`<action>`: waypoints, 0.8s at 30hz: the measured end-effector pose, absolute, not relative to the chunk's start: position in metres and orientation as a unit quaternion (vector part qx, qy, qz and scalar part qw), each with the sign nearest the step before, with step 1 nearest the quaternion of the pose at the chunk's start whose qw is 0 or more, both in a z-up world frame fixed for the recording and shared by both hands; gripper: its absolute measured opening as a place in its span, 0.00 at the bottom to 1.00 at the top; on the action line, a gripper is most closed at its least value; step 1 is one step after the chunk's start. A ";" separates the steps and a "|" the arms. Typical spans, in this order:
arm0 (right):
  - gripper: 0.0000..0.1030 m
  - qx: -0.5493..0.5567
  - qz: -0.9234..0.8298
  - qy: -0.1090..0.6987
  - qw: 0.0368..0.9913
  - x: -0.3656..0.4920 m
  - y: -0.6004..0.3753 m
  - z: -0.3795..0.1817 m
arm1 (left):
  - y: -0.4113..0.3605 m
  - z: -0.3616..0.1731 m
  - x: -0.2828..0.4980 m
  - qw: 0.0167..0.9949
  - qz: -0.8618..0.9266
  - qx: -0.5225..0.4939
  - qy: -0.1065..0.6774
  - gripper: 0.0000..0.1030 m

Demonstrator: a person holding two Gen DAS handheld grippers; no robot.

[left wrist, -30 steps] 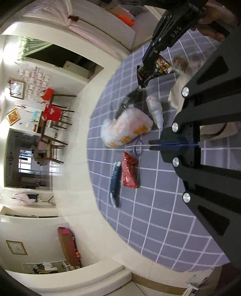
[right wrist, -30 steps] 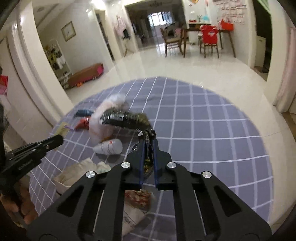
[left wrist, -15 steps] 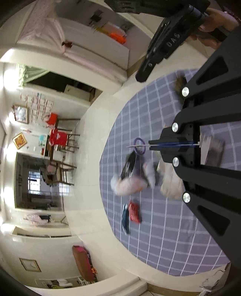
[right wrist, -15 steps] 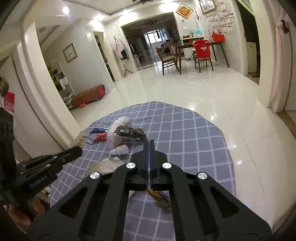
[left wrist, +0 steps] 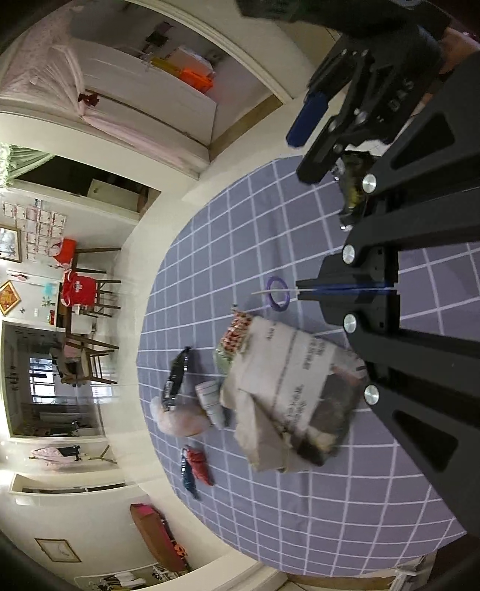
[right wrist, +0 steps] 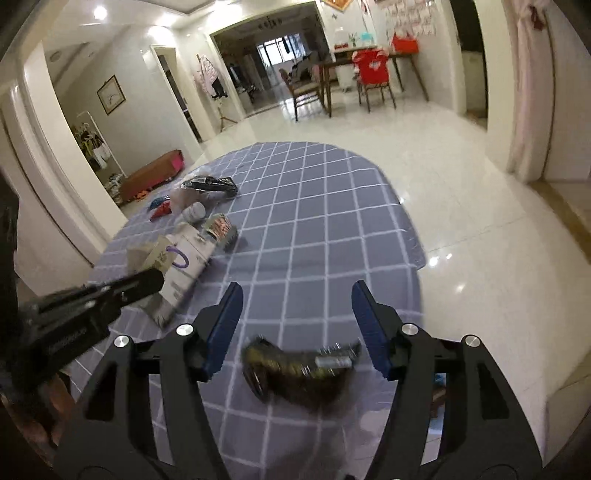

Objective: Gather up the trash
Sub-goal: 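Carry the tag and black wrapper over the blue bucket and open both grippers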

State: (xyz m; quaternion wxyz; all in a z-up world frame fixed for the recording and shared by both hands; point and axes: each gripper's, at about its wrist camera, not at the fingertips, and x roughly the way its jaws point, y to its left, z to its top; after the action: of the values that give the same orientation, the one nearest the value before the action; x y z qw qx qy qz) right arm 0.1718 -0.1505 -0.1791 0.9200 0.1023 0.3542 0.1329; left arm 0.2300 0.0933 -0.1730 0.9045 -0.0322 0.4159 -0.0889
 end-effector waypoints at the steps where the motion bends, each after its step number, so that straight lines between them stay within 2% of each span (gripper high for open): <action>1: 0.60 0.100 0.129 0.349 0.923 0.164 -0.150 -0.180 | 0.094 -0.173 0.228 0.904 -0.088 -0.032 0.416 0.01; 4: 0.73 0.076 0.116 0.353 0.925 0.151 -0.143 -0.191 | 0.093 -0.177 0.221 0.905 -0.088 -0.022 0.415 0.01; 11: 0.73 0.065 0.116 0.361 0.923 0.157 -0.131 -0.217 | 0.093 -0.192 0.214 0.898 -0.092 -0.021 0.431 0.01; 20: 0.58 0.045 0.113 0.349 0.929 0.158 -0.129 -0.222 | 0.093 -0.198 0.215 0.894 -0.097 -0.032 0.437 0.01; 22: 0.39 0.058 0.124 0.349 0.927 0.158 -0.133 -0.222 | 0.088 -0.198 0.215 0.893 -0.100 -0.031 0.437 0.01; 24: 0.38 0.070 0.130 0.352 0.925 0.159 -0.138 -0.221 | 0.081 -0.199 0.214 0.893 -0.103 -0.029 0.438 0.01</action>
State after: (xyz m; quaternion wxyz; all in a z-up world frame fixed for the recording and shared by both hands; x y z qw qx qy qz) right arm 0.1589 -0.1376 -0.2213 0.9245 0.0700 0.3515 0.1296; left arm 0.2145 0.0808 -0.1990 0.8925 -0.0288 0.4381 -0.1033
